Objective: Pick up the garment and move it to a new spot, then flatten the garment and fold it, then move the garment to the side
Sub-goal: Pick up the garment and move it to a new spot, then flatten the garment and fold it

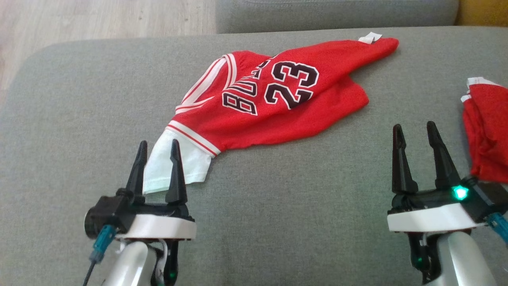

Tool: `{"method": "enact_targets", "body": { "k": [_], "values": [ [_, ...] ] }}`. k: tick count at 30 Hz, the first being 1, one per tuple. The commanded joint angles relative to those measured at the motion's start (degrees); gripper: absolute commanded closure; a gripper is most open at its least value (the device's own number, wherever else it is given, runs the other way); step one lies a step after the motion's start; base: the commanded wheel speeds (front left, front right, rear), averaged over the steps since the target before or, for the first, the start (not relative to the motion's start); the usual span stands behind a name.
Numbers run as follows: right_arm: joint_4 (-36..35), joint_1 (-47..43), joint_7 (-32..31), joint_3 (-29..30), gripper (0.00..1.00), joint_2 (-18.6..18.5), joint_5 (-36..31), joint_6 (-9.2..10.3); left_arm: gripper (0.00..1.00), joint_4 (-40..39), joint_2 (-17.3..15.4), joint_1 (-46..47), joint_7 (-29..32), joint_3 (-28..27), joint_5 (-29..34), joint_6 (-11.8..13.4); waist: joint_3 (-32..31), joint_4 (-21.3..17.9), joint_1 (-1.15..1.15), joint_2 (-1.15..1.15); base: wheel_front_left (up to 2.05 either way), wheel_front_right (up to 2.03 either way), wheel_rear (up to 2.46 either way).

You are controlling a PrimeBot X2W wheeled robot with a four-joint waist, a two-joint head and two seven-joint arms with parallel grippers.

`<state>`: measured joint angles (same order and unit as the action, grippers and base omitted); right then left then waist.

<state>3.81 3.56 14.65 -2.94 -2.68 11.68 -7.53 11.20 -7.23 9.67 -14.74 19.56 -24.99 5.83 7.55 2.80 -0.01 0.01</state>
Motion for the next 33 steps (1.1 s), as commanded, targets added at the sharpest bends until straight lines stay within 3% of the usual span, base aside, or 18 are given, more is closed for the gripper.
{"method": "enact_targets", "body": {
  "k": [1, 8, 25, 33],
  "values": [
    [-1.8, 0.9, 0.3, -1.3, 0.00, -0.2, 0.0, 0.04, 0.00, -2.4, 0.2, 1.8, -0.3, -2.8, 1.3, -0.6, 0.6, 0.2, 0.01, -0.01, 0.00, 0.00, 0.00],
    [1.4, 5.8, 0.3, -1.2, 0.00, -0.2, -1.8, 0.04, 0.00, -1.8, 1.7, 4.1, -0.3, -4.3, 4.2, -3.5, 4.8, 1.5, 0.01, -0.01, 0.00, 0.00, 0.00],
    [34.5, 28.8, -10.1, 12.3, 0.00, -0.2, -7.5, 0.04, 0.00, 0.6, 4.1, 8.0, -0.3, -6.2, 6.3, -6.7, 10.2, 7.1, 0.01, -0.01, 0.00, 0.00, 0.00],
    [43.9, 34.3, -10.2, 10.8, 0.00, -0.2, -8.8, 0.04, 0.00, 0.8, 4.3, 8.7, -0.3, -6.3, 6.2, -6.8, 10.8, 7.8, 0.01, -0.01, 0.00, 0.00, 0.00]
  ]
}}
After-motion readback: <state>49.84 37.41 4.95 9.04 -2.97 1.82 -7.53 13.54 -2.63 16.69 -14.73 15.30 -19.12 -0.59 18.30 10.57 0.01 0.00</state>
